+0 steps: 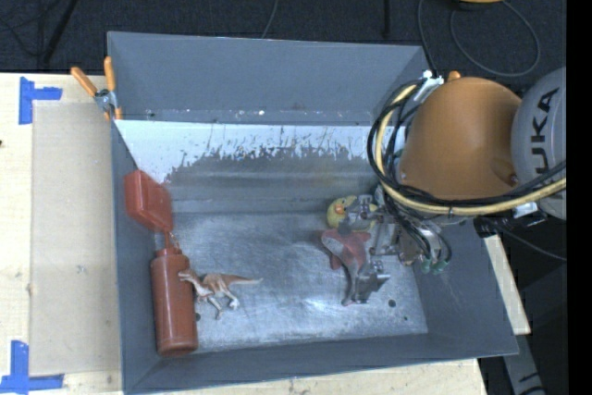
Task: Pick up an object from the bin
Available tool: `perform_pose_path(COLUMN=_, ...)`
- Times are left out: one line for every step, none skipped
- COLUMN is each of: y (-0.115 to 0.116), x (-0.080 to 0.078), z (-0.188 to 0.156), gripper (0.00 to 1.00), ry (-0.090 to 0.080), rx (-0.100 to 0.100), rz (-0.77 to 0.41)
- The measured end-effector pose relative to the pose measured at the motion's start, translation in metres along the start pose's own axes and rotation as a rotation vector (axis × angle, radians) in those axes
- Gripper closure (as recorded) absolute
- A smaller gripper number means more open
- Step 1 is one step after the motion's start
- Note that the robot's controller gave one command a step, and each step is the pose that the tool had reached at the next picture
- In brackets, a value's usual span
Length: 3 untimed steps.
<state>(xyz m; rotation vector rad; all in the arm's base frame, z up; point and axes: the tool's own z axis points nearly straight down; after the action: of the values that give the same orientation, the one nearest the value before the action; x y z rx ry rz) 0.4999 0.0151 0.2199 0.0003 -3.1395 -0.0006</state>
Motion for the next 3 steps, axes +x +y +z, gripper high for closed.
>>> perform_pose_path(y=0.000, x=0.000, z=0.000, gripper=0.00, ry=0.000, rx=0.000, rz=0.000)
perform_pose_path(y=0.008, x=-0.004, z=0.016, gripper=0.00, ry=-0.007, rx=0.000, rz=0.093)
perform_pose_path(y=-0.021, x=0.017, z=0.079, gripper=0.00, ry=-0.003, rx=-0.001, rz=0.243)
